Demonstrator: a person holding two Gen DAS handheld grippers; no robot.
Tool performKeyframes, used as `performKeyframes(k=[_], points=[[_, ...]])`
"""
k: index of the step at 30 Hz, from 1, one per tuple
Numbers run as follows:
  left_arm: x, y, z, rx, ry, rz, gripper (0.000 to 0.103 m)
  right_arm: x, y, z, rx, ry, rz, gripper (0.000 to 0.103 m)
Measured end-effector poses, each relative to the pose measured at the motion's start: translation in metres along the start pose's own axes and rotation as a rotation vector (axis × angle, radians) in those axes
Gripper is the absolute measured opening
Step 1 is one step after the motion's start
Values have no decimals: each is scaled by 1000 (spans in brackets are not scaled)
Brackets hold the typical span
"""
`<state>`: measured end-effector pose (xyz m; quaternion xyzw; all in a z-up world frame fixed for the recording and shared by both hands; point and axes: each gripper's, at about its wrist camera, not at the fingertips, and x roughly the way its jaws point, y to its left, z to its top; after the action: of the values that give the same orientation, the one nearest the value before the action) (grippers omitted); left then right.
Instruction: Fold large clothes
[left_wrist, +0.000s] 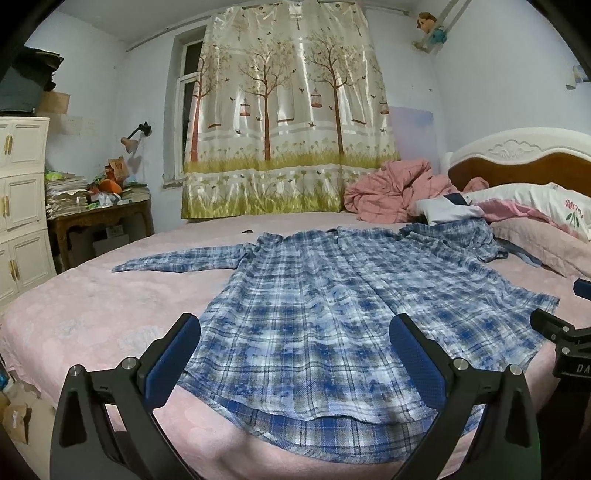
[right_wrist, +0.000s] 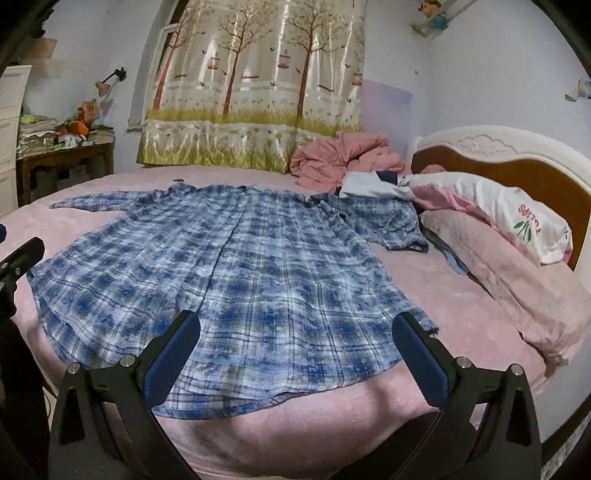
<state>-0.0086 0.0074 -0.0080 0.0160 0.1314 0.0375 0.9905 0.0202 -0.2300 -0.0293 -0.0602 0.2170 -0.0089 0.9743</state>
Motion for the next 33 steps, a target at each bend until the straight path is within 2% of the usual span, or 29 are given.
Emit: performKeyframes(k=[6, 20, 23, 27, 30, 33], points=[[3, 0, -2, -12, 6, -5, 103, 4, -11, -2, 57, 24, 36, 103], [3, -4, -3, 29, -13, 20, 103, 8, -21, -2, 104, 39, 33, 103], [5, -9, -4, 56, -8, 35, 103, 5, -18, -2, 85, 25, 16, 103], [1, -10, -3, 50, -16, 8, 103, 0, -12, -1, 54, -2, 3, 103], [-1, -12, -2, 55, -26, 12, 103, -5, -13, 0, 69, -36, -85, 103], [-3, -13, -2, 59, -33, 12, 103, -3, -19, 1, 91, -27, -97, 103]])
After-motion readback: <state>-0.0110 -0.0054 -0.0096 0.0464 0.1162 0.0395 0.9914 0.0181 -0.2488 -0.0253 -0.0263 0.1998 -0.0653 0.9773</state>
